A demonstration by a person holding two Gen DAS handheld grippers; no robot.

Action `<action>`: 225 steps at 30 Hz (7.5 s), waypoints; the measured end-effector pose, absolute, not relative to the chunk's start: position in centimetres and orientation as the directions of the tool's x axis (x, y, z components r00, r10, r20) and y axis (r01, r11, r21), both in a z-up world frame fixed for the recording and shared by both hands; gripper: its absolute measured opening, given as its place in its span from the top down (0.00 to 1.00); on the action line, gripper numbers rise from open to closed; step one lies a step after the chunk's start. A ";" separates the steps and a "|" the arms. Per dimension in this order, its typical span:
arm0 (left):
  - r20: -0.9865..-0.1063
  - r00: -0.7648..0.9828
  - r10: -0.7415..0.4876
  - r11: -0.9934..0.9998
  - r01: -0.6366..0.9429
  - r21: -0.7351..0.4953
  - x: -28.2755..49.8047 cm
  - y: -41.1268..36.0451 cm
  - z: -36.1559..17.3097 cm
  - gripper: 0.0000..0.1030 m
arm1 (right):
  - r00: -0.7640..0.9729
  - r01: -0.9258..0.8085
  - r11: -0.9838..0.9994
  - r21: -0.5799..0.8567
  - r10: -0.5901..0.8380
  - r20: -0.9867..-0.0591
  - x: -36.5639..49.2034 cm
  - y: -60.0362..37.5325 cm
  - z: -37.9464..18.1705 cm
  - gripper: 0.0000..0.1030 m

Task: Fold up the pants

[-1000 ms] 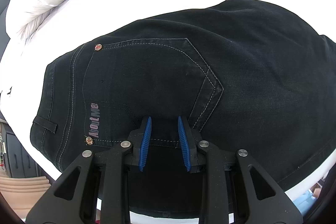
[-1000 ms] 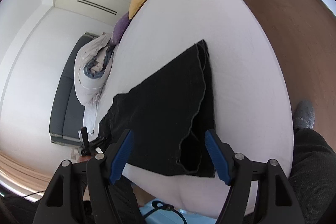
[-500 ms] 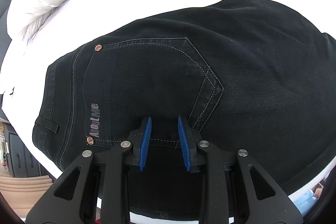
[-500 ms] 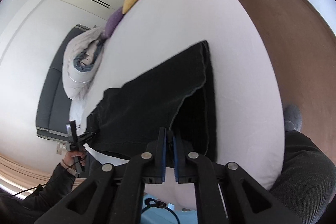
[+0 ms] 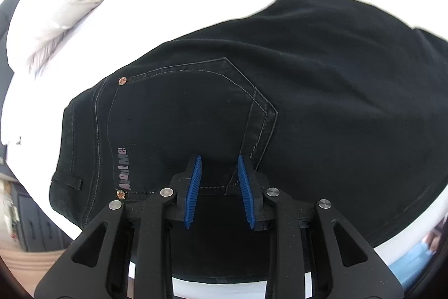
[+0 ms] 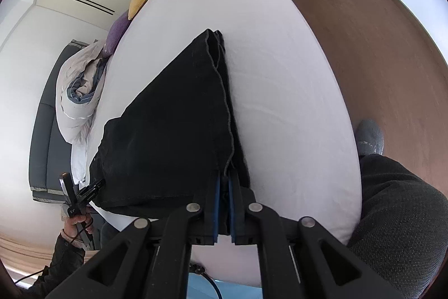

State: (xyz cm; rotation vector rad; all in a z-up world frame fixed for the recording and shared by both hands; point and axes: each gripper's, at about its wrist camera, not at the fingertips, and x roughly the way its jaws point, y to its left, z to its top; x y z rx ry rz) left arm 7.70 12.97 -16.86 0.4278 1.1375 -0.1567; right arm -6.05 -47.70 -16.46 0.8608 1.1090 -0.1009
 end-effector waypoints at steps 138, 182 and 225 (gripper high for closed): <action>-0.880 0.362 -0.309 0.825 0.562 -0.059 4.2 -7.1 -14.8 0.37 | 0.610 0.406 0.752 0.518 0.199 -0.767 2.3 -53.4 -15.1 0.78; -0.817 0.509 -0.271 0.940 0.321 -0.111 -3.4 13.7 -11.1 0.28 | 0.590 0.249 0.758 0.604 0.375 -0.715 -2.8 -39.3 -10.7 0.67; -0.891 0.305 -0.336 0.857 0.492 -0.155 3.7 -5.2 -17.1 0.27 | 0.825 0.518 0.321 0.793 0.057 -0.562 -10.9 -46.1 -17.0 0.28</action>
